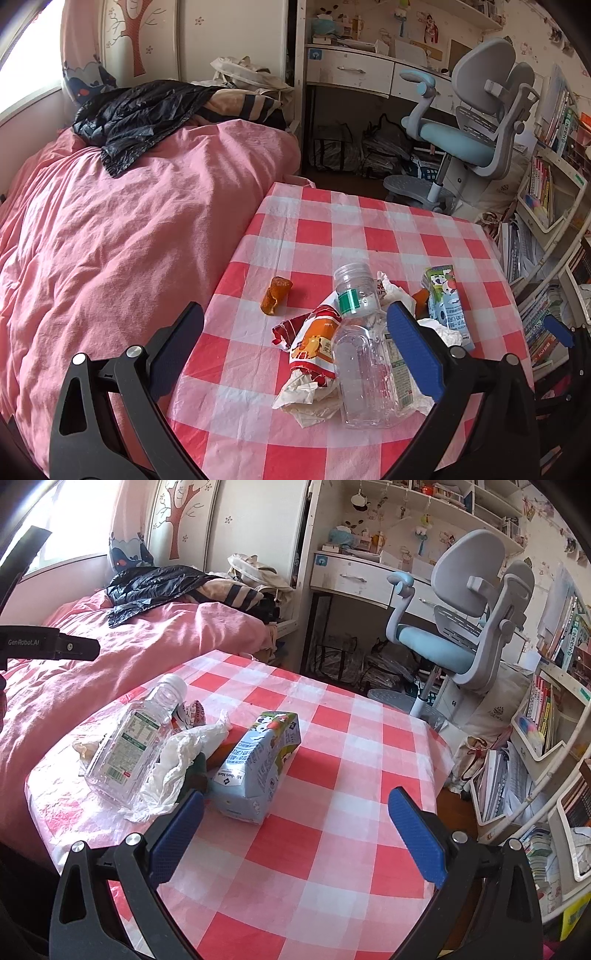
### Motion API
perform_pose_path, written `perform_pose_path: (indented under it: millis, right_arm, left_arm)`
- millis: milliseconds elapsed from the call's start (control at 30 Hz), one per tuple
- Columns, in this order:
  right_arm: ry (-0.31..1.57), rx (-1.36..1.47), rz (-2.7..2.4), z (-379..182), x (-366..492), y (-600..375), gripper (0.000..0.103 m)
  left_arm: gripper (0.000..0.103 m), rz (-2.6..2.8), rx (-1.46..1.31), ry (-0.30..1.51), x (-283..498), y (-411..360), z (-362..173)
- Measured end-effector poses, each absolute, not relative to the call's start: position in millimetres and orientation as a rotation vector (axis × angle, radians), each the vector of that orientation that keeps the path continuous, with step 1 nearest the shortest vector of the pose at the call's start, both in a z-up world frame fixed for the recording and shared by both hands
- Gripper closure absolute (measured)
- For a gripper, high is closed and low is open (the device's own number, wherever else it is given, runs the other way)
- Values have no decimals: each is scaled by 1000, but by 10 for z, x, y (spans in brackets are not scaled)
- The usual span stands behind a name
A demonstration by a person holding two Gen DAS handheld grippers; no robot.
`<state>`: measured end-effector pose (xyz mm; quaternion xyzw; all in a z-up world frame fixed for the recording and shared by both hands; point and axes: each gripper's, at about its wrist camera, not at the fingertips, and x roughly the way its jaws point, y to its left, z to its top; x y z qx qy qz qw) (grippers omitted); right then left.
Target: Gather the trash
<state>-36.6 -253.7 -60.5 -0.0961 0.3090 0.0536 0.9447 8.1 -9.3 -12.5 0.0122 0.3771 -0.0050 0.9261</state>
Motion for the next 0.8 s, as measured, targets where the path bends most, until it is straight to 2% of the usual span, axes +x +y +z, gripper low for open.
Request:
perform_pose_path:
  millis: [800]
  right_arm:
    - [623,-177,107,-588,-369,-2564,7]
  left_arm:
    - [7,-16,1,791,92,-75,-145]
